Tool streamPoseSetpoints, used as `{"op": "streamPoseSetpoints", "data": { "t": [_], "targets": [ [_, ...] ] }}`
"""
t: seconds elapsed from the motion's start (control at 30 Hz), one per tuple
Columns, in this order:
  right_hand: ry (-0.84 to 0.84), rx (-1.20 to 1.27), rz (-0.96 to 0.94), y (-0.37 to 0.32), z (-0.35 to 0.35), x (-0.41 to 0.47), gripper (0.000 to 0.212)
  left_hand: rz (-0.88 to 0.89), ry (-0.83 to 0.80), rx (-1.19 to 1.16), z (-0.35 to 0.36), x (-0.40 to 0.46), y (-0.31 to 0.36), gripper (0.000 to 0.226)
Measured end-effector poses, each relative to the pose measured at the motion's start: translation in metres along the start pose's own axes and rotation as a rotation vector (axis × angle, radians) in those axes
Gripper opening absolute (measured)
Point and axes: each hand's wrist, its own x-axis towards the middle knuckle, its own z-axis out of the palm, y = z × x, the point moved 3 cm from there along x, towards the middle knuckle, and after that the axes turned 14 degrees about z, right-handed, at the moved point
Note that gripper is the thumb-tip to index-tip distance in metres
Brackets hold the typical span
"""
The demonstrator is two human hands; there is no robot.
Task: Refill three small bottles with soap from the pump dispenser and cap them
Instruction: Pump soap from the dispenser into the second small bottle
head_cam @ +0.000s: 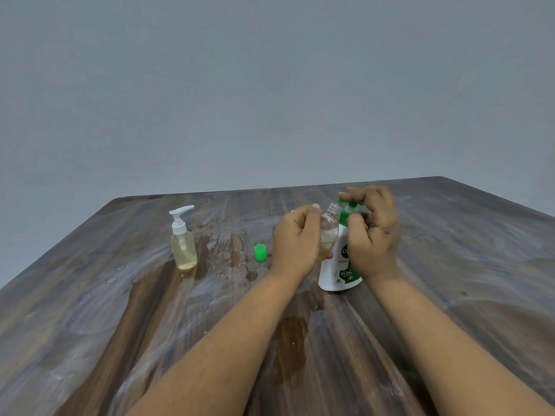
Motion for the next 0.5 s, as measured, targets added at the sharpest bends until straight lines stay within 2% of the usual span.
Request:
{"op": "streamPoseSetpoints", "data": {
  "t": [0.3, 0.5],
  "targets": [
    [-0.009, 0.002, -0.022, -0.0012, -0.0003, -0.0014, 0.039, 0.0, 0.002, -0.006, 0.0004, -0.0001, -0.0011, 0.043],
    [0.005, -0.001, -0.002, -0.0003, 0.0002, 0.0003, 0.032, -0.004, 0.012, -0.021, 0.0008, 0.0001, -0.0017, 0.041]
  ]
}}
